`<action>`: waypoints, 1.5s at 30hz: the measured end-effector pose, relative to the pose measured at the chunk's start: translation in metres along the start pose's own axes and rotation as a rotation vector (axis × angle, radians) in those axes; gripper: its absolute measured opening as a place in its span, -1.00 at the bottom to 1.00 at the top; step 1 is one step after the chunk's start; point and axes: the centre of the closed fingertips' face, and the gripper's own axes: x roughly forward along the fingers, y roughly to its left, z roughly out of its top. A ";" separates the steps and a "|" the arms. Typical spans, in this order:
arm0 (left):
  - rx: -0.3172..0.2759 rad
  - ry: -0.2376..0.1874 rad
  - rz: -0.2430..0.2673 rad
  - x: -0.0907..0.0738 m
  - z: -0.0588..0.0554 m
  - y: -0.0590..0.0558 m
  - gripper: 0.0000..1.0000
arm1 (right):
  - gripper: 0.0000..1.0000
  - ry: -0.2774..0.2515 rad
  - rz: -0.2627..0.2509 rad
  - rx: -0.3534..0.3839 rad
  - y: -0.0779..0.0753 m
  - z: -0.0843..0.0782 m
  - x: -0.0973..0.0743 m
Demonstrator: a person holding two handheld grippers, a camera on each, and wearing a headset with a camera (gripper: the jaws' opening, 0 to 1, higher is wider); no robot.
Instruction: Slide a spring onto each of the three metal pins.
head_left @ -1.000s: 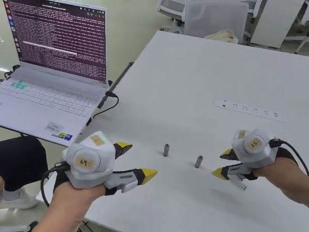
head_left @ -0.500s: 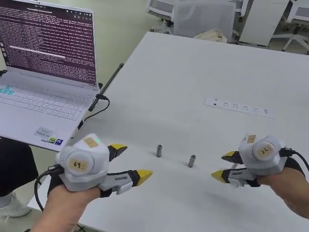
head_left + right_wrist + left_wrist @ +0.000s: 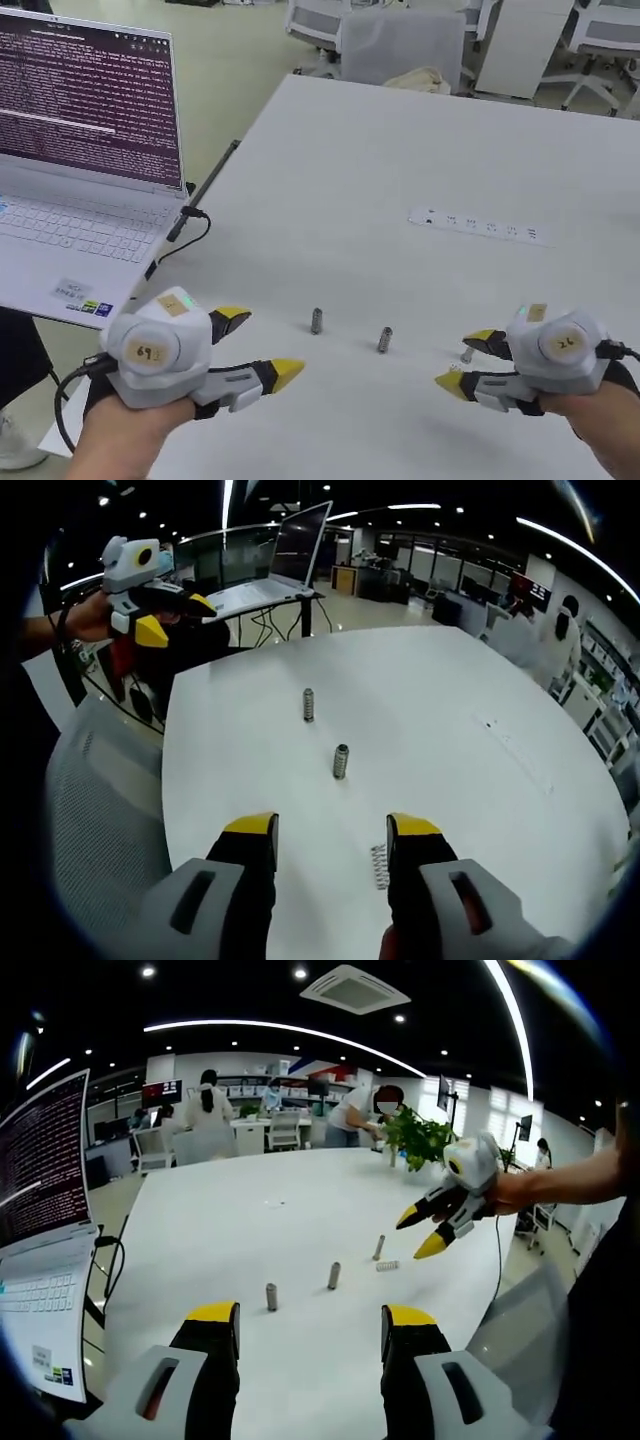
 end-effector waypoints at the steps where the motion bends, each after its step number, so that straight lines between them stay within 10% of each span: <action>1: -0.001 0.000 -0.001 0.001 0.000 0.000 0.04 | -0.16 -0.006 -0.003 0.009 0.000 0.000 -0.001; 45: 0.037 0.022 -0.058 0.034 0.016 -0.010 0.06 | 0.18 -0.131 -0.149 0.292 0.010 -0.054 -0.081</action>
